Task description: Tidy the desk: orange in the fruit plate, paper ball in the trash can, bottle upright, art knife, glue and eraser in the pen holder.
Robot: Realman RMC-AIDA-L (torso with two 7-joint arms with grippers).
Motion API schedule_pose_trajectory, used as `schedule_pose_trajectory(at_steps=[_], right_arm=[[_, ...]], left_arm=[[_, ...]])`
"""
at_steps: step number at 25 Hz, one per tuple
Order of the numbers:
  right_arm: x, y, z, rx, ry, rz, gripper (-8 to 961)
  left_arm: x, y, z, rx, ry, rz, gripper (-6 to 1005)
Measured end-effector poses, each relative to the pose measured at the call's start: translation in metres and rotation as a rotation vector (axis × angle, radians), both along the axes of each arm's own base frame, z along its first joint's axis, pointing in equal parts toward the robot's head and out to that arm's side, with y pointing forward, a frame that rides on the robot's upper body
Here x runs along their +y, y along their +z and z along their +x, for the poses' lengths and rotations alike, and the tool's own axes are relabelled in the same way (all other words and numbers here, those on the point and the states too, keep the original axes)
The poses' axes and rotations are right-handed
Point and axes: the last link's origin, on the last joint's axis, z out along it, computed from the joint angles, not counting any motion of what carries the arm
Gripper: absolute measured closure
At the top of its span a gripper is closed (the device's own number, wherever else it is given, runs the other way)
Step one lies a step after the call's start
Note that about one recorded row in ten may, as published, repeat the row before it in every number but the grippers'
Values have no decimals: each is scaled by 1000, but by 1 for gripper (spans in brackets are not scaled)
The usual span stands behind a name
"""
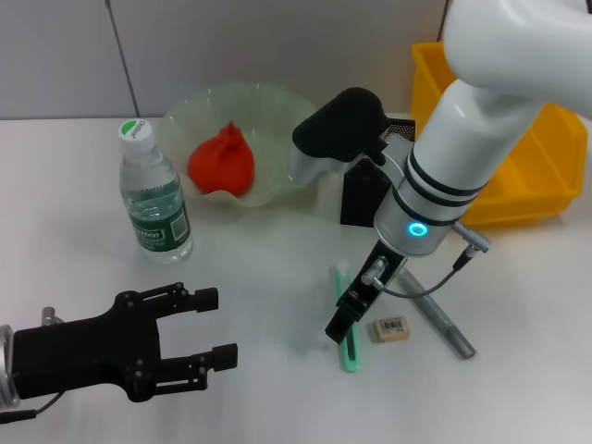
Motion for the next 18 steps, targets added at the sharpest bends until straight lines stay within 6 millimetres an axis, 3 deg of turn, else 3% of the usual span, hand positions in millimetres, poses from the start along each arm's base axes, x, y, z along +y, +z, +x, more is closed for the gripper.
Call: schedule_pose_trajectory(at_steps=[18], right_arm=[[-2,-6,-13,-52,59,-22,229]], left_arm=[[2,-3,3,-9,-1,4,212]])
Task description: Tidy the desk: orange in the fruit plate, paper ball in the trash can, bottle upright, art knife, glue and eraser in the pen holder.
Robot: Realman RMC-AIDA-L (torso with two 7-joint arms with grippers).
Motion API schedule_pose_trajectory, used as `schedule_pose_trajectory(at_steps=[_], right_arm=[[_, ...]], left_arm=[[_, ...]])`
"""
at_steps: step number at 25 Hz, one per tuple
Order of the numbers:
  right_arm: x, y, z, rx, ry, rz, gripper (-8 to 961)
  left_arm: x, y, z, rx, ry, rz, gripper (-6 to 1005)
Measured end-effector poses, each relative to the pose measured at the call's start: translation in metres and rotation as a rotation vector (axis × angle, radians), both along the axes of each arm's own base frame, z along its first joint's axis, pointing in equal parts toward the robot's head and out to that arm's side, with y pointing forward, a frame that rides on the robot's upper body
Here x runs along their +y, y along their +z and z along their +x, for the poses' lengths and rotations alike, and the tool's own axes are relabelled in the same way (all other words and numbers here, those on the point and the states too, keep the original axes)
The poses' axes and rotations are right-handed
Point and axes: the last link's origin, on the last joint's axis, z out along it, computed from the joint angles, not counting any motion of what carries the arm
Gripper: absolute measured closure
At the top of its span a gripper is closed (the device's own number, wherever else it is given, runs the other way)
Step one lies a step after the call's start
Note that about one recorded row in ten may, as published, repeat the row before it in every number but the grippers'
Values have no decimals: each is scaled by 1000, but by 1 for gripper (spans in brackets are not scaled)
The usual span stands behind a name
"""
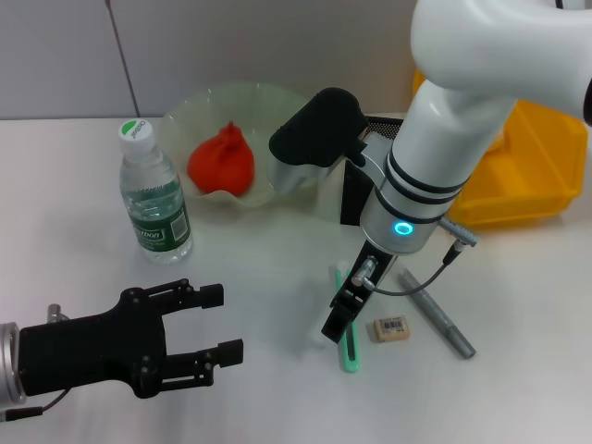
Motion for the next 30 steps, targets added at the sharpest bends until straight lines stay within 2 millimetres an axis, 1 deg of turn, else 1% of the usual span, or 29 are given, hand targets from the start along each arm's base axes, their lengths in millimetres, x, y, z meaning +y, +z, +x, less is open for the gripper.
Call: schedule_pose_trajectory(at_steps=[9,20,30], right_arm=[[-3,-2,5,-29,-10,7,236],[-2,-3,3,-15,-10,22,244],[-1,-4,8,-13,-18,33,251]], left_arm=[[0,0,0,0,0,0,211],[-1,0,0,1,-6,3,211],[1,0,2,-2,-12,1,212]])
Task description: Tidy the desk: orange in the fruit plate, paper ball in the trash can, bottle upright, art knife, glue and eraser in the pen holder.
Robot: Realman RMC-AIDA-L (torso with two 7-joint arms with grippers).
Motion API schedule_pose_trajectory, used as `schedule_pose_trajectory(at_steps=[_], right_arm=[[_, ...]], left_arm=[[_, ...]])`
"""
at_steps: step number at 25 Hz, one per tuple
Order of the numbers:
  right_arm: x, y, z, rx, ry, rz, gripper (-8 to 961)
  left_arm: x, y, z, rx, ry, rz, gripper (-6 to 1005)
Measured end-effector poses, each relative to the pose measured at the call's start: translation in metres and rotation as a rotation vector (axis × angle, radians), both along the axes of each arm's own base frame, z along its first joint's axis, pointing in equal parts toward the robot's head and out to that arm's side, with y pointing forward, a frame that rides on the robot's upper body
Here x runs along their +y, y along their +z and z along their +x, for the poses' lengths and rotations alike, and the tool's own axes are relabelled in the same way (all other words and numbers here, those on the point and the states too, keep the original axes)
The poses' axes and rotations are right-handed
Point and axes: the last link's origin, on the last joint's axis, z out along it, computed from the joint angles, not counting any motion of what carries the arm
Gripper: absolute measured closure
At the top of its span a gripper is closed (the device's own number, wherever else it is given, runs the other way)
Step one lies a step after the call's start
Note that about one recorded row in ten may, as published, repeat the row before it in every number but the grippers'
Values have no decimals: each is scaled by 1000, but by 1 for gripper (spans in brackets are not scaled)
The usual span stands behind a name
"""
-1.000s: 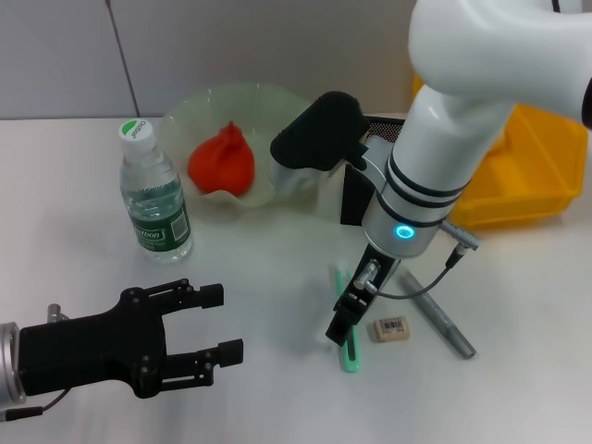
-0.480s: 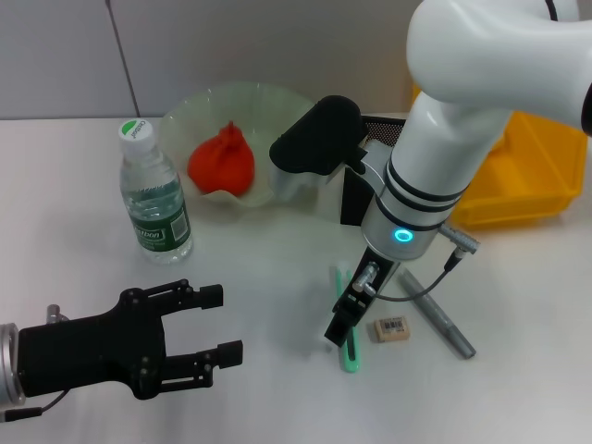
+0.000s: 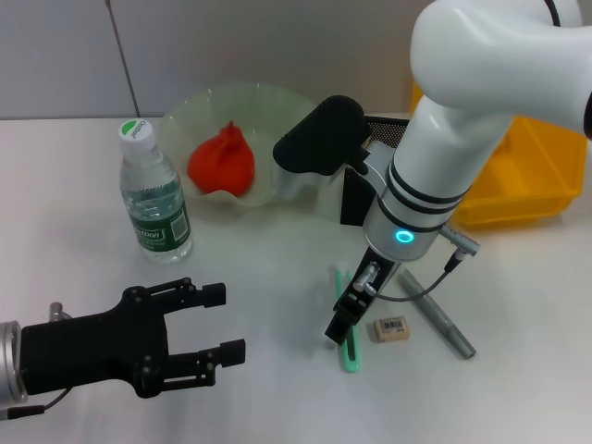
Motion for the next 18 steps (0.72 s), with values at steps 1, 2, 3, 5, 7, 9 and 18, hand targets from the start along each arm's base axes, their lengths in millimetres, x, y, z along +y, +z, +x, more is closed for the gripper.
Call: schedule_pose_trajectory(at_steps=[1,2,3,5,7,9,18], right_arm=[[0,0,1,1,-1,2,252],[0,0,1,2,-1,3,253],[0,0,2,3,-2,5,254],[0,0,2,5,-5,6,255],[0,-1,2,10,-8,5,256],[-1,-1,2,12,-10,4,258],[-1,-1,4,10,-11,2,265]], left_arm=[[0,0,0,0,0,0,212],[0,0,0,0,0,0,212],[0,0,0,0,0,0,212],[1,0,1,0,-1,1,212],[1,-1,1,0,-1,1,212],[2,-1,2,1,-2,2,212],[2,-2,2,-1,-1,0,211]])
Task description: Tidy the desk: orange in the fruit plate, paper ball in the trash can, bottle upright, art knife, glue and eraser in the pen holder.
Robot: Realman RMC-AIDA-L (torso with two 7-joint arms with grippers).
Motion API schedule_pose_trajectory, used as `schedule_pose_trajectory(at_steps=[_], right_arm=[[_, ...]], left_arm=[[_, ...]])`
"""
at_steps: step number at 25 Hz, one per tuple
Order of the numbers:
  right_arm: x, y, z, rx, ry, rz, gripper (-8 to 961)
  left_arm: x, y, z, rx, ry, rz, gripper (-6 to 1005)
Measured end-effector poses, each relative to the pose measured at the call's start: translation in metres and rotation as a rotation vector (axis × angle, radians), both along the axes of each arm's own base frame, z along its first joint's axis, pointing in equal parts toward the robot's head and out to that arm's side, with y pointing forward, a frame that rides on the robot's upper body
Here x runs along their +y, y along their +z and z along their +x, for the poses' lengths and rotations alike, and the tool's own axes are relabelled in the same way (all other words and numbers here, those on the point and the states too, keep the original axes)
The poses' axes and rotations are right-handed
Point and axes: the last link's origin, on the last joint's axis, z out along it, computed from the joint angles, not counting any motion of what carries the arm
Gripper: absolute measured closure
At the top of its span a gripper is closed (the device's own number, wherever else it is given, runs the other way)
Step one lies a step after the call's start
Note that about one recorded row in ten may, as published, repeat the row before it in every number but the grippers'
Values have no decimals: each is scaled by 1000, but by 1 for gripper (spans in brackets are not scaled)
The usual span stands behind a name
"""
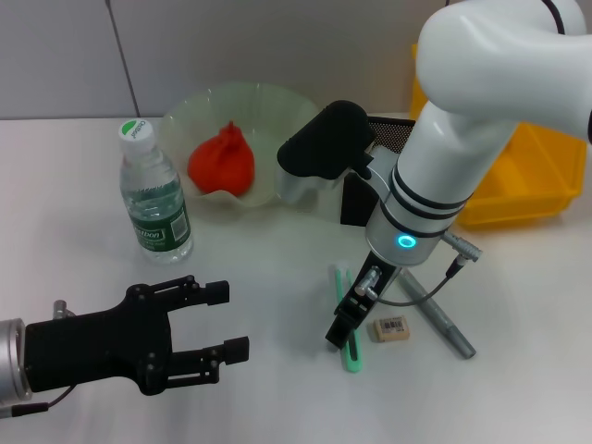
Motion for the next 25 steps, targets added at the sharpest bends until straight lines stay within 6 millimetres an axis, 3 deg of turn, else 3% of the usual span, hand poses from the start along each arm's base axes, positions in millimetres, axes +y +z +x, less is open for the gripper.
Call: schedule_pose_trajectory(at_steps=[19,25], right_arm=[[0,-1,-1,-4,12,-2,279],[0,-1,-1,-3,12,-2,509]], left_arm=[[1,1,0,-3,2,10,211],[1,1,0,-2,1,12,212]])
